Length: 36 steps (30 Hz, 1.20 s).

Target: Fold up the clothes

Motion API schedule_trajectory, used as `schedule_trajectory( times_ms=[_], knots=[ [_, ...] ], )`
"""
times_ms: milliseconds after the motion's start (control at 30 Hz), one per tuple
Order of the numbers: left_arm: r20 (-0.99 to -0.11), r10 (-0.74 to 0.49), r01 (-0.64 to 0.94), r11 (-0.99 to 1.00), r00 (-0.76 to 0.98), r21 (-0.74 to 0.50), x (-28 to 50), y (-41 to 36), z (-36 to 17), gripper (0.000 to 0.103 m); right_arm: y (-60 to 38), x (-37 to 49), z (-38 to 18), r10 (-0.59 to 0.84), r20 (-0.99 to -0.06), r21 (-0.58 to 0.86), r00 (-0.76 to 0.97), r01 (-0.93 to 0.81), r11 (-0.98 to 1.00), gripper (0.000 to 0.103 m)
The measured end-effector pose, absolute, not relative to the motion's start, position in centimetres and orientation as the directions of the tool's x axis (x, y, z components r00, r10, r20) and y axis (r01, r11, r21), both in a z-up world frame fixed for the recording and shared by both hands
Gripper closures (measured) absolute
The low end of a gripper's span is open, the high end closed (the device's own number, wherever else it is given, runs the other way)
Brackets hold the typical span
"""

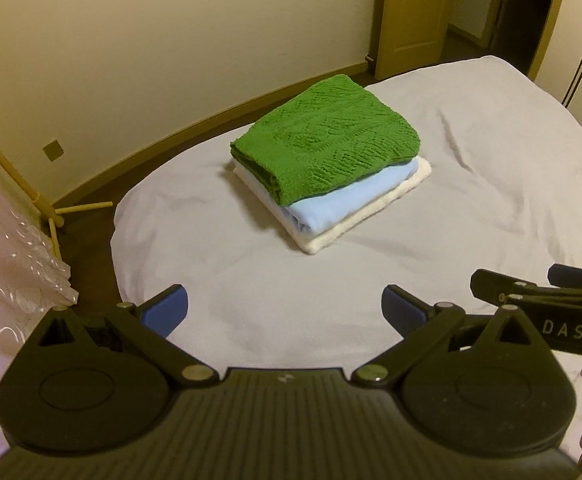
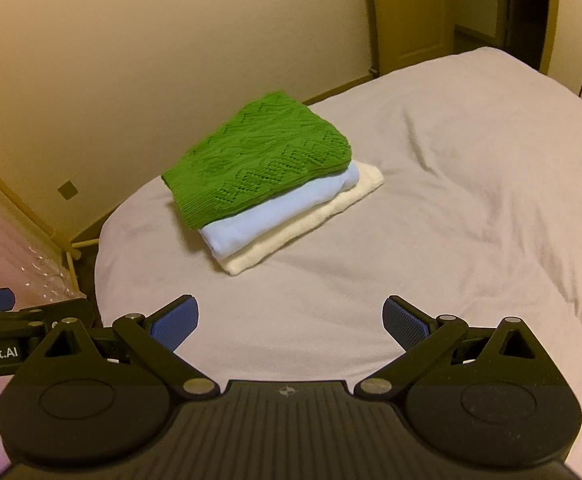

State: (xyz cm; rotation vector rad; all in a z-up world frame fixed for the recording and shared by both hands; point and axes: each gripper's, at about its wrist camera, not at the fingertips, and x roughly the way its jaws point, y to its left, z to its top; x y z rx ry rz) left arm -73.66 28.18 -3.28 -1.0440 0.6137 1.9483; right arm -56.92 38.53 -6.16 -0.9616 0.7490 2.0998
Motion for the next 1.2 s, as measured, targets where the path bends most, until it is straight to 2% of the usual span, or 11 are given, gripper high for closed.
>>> schedule_trajectory(
  times_ms=[633,1200],
  knots=[
    [-0.883,0.387,-0.833,-0.553,-0.264,0.007,-76.4,32.2,-6.4,0.001,42.5,-59.6,-8.7,0.310,-0.838,0.213,-0.449,-0.793,-0.571,0.002],
    [-0.885,0.354,-0.813,-0.581,-0.302,0.045,-78.3,33.9,-7.8,0.001,45.2,-61.9,-9.9,0.285,-0.848,0.209,-0.447,-0.776,-0.596,0.002]
  ],
)
